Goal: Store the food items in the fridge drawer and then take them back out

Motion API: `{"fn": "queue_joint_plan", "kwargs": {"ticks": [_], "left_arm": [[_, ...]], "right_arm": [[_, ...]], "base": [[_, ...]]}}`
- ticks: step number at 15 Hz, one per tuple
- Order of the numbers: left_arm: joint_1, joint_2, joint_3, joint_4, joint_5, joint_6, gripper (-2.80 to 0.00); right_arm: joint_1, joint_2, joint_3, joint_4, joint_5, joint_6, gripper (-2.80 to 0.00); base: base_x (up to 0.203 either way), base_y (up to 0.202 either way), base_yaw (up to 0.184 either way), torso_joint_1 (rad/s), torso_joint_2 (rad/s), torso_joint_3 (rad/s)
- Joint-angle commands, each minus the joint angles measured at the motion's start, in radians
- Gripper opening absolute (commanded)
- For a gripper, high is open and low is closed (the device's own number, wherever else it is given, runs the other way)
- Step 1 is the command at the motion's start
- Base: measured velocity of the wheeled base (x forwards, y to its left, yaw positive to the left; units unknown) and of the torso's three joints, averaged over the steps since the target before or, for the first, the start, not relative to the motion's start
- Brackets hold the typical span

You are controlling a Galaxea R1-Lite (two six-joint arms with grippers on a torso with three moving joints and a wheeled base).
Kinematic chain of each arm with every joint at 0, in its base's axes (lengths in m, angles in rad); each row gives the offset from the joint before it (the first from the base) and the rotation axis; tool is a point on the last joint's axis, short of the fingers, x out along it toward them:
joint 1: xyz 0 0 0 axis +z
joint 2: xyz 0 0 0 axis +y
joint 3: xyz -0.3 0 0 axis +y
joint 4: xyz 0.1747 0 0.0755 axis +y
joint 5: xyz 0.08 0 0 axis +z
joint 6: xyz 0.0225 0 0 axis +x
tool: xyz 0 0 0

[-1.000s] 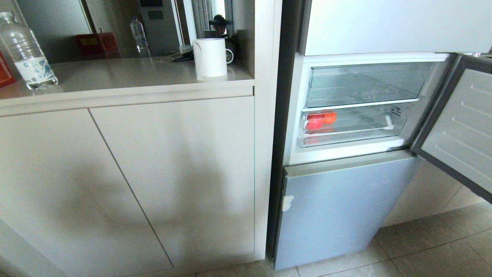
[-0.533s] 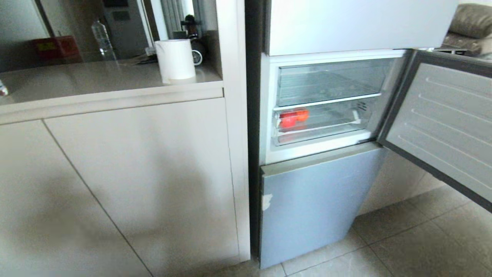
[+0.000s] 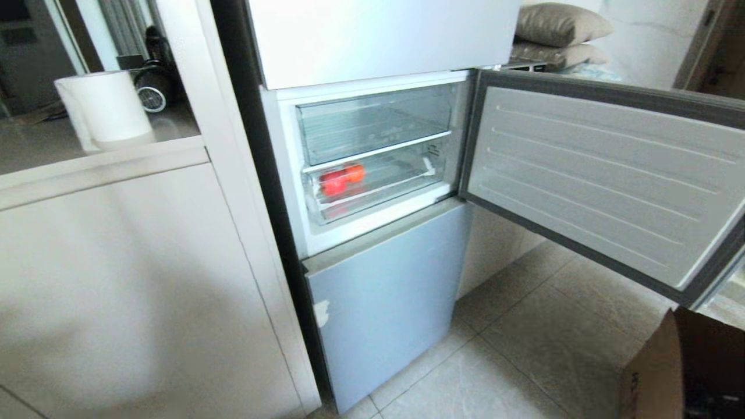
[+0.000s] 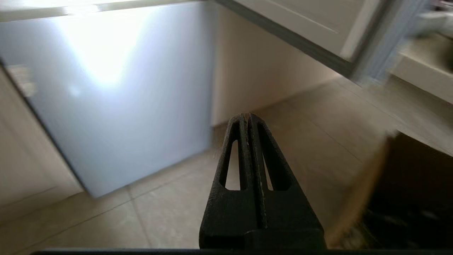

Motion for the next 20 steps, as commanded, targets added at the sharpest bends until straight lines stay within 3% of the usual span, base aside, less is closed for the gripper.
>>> {"fn": "queue_joint_plan", "kwargs": {"ticks": [1,6,9,12,14,18,20], "left_arm": [[0.000,0.001,0.000,0.000,0.000,0.000,-2.80],[0.000,0.001,0.000,0.000,0.000,0.000,-2.80],[0.000,0.001,0.000,0.000,0.000,0.000,-2.80],[0.000,0.001,0.000,0.000,0.000,0.000,-2.80],[0.000,0.001,0.000,0.000,0.000,0.000,-2.80],[0.000,0.001,0.000,0.000,0.000,0.000,-2.80],[0.000,0.001,0.000,0.000,0.000,0.000,-2.80]], "right_arm": [[0.000,0.002,0.000,0.000,0.002,0.003,-2.80],[0.000,0.009,-0.029,-0.032,-0.016,0.030,-2.80],[-0.011,0.189,-0.189,-0.077,-0.113,0.246,-2.80],[-0.134,0.476,-0.351,-0.113,-0.162,0.502,-2.80],[-0.356,0.633,-0.367,-0.233,-0.062,0.576,-2.80],[-0.874,0.904,-0.382,-0.457,0.355,0.638,-2.80],[-0.988,1.077,-0.414,-0.550,0.475,0.664,-2.80]], "base": [[-0.001,0.010,-0.167,0.008,0.00,0.000],[0.000,0.002,-0.045,0.000,0.00,0.000],[0.000,0.000,0.000,0.000,0.00,0.000],[0.000,0.000,0.000,0.000,0.00,0.000],[0.000,0.000,0.000,0.000,0.00,0.000],[0.000,0.000,0.000,0.000,0.00,0.000],[0.000,0.000,0.000,0.000,0.00,0.000]]}}
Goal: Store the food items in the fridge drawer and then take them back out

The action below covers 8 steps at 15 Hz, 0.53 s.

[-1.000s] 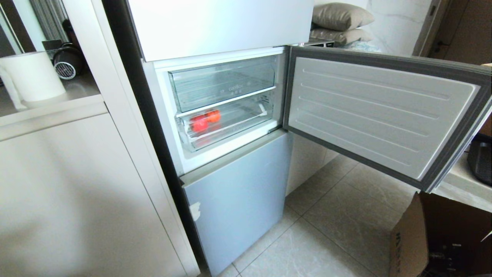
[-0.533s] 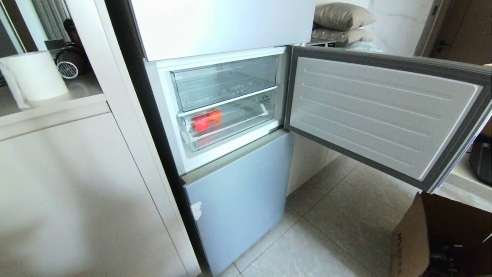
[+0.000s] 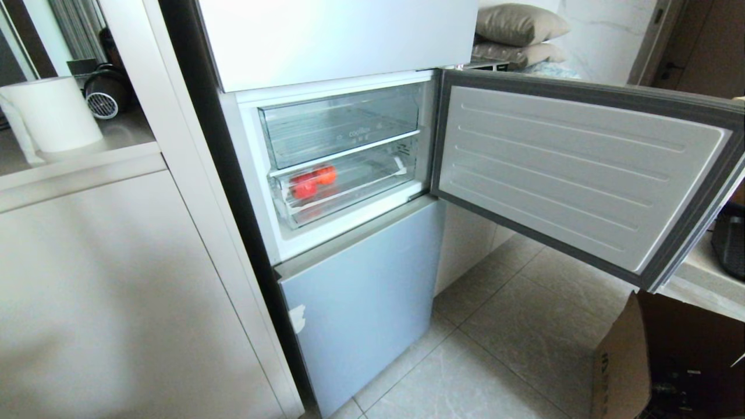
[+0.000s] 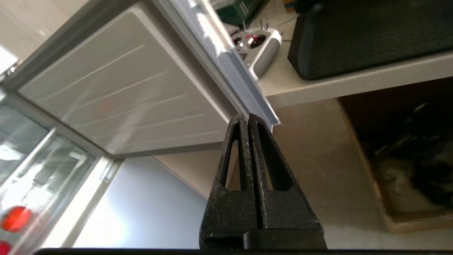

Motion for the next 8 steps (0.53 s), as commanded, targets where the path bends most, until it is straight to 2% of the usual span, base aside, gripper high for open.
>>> {"fn": "queue_joint_plan", "kwargs": {"ticks": [1,4,8], "left_arm": [[0.000,0.001,0.000,0.000,0.000,0.000,-2.80],[0.000,0.001,0.000,0.000,0.000,0.000,-2.80],[0.000,0.001,0.000,0.000,0.000,0.000,-2.80]], "right_arm": [[-0.103,0.289,-0.040,-0.122,0.135,0.042,-2.80],[-0.114,0.522,-0.139,-0.308,0.171,0.139,-2.80],[-0.085,0.739,-0.425,-0.380,0.160,0.221,-2.80]], "base": [[0.000,0.000,0.000,0.000,0.00,0.000],[0.000,0.000,0.000,0.000,0.00,0.000],[0.000,0.000,0.000,0.000,0.00,0.000]]}}
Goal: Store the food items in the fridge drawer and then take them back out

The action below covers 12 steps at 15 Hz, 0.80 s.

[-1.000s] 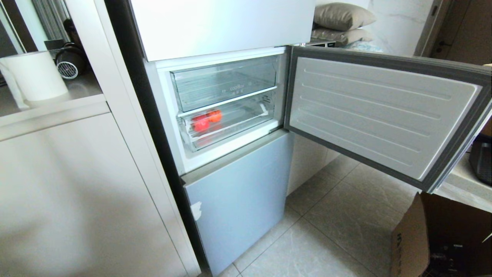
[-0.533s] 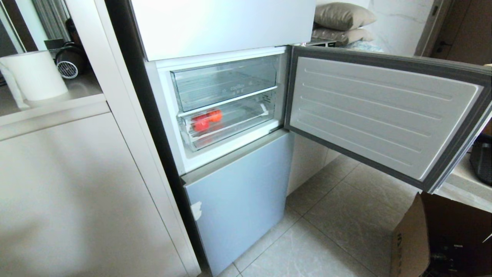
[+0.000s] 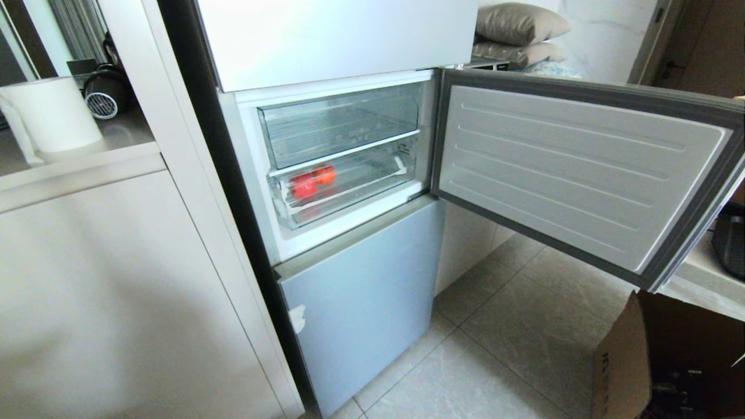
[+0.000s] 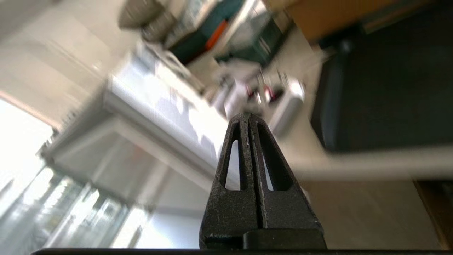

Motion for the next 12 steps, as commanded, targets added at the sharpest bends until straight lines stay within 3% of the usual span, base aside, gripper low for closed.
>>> {"fn": "queue_joint_plan", "kwargs": {"ticks": [1,6,12], "left_arm": [[0.000,0.001,0.000,0.000,0.000,0.000,-2.80],[0.000,0.001,0.000,0.000,0.000,0.000,-2.80],[0.000,0.001,0.000,0.000,0.000,0.000,-2.80]], "right_arm": [[0.035,0.189,-0.150,-0.015,-0.028,0.032,-2.80],[0.136,0.371,-0.388,-0.020,-0.068,0.112,-2.80],[0.249,0.532,-0.578,-0.006,-0.064,0.155,-2.80]], "base": [[0.000,0.000,0.000,0.000,0.00,0.000],[0.000,0.000,0.000,0.000,0.00,0.000],[0.000,0.000,0.000,0.000,0.00,0.000]]}}
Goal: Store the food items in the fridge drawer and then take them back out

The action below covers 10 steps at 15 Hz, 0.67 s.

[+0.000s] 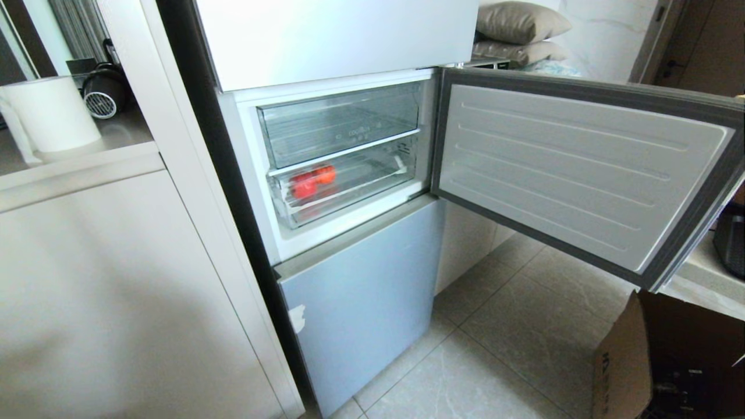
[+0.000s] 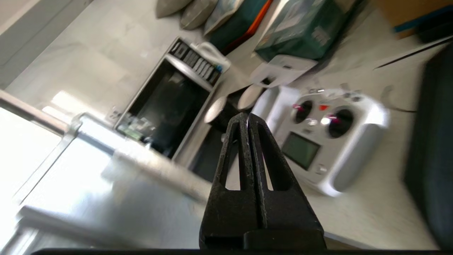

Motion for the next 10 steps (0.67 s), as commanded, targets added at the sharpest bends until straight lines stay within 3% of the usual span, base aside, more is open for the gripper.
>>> {"fn": "queue_joint_plan", "kwargs": {"ticks": [1,3,6,10], "left_arm": [[0.000,0.001,0.000,0.000,0.000,0.000,-2.80],[0.000,0.001,0.000,0.000,0.000,0.000,-2.80],[0.000,0.001,0.000,0.000,0.000,0.000,-2.80],[0.000,0.001,0.000,0.000,0.000,0.000,-2.80]], "right_arm": [[0.025,0.082,-0.102,0.012,0.011,0.042,-2.80],[0.035,0.105,-0.167,0.073,0.077,0.101,-2.80],[0.036,0.066,-0.152,0.101,0.184,0.186,-2.80],[0.035,-0.032,-0.047,0.113,0.304,0.199,-2.80]], "base": [[0.000,0.000,0.000,0.000,0.00,0.000],[0.000,0.000,0.000,0.000,0.00,0.000],[0.000,0.000,0.000,0.000,0.00,0.000],[0.000,0.000,0.000,0.000,0.00,0.000]]}}
